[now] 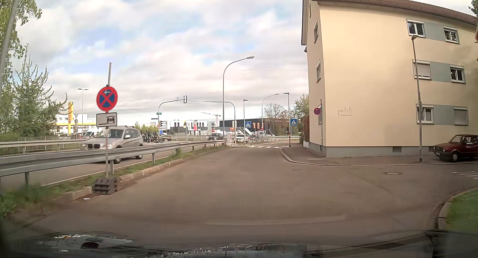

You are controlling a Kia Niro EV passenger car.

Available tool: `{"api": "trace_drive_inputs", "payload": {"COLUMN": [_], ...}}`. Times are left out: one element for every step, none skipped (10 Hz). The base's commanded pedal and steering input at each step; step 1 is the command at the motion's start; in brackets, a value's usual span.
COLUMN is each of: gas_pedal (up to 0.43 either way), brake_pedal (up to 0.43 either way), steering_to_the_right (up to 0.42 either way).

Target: Follow the waypoints while adhering to traffic rules and regulations

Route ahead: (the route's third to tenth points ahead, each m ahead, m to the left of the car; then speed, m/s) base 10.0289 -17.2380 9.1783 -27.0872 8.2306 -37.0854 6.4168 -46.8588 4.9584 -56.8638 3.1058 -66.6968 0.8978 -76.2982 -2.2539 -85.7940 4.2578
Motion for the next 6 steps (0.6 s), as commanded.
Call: {"api": "trace_drive_inputs", "payload": {"gas_pedal": [0.000, 0.000, 0.000, 0.000, 0.000, 0.000], "brake_pedal": [0.195, 0.195, 0.183, 0.152, 0.134, 0.110], "steering_to_the_right": [0.078, 0.109, 0.146, 0.181, 0.213, 0.243]}}
